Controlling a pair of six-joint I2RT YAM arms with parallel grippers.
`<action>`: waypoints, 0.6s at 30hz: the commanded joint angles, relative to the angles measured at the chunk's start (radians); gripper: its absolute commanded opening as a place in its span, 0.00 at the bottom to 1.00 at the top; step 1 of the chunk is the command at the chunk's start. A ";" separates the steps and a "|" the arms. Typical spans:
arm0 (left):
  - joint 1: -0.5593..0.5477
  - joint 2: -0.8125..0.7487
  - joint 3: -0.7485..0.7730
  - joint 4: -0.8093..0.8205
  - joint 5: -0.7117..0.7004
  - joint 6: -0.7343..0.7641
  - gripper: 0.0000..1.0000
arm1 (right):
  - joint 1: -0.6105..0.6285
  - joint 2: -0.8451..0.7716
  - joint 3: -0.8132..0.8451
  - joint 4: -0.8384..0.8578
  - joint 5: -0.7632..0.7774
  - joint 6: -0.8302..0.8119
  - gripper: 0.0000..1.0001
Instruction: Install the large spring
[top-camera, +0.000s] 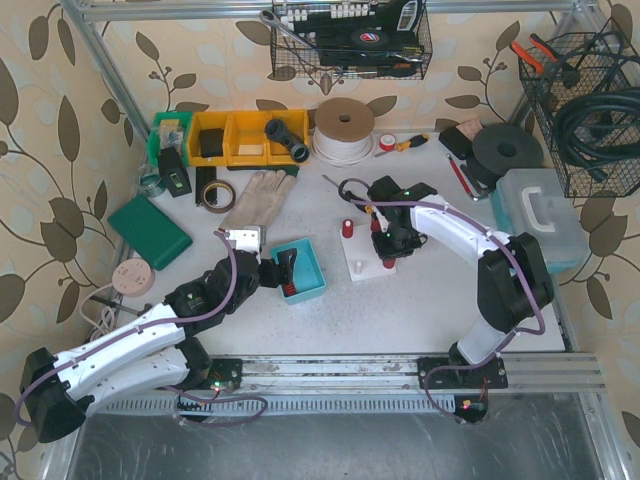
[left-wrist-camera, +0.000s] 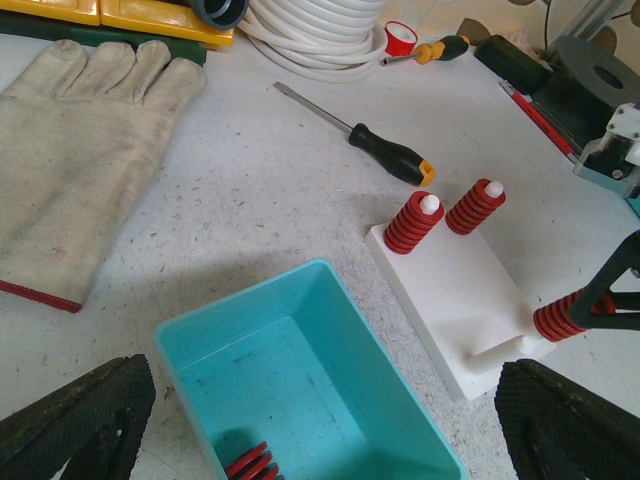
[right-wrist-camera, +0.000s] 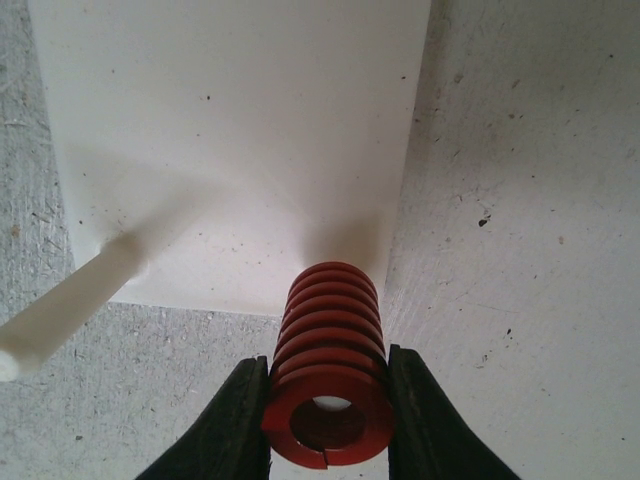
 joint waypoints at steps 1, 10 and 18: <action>-0.007 -0.006 0.025 0.030 -0.008 0.009 0.95 | -0.005 -0.015 0.001 0.022 0.036 0.024 0.05; -0.007 -0.007 0.025 0.025 -0.008 0.008 0.95 | -0.006 -0.096 -0.016 0.051 0.051 0.054 0.32; -0.007 -0.008 0.025 0.018 -0.007 0.004 0.95 | -0.006 -0.097 -0.044 0.082 -0.004 0.057 0.32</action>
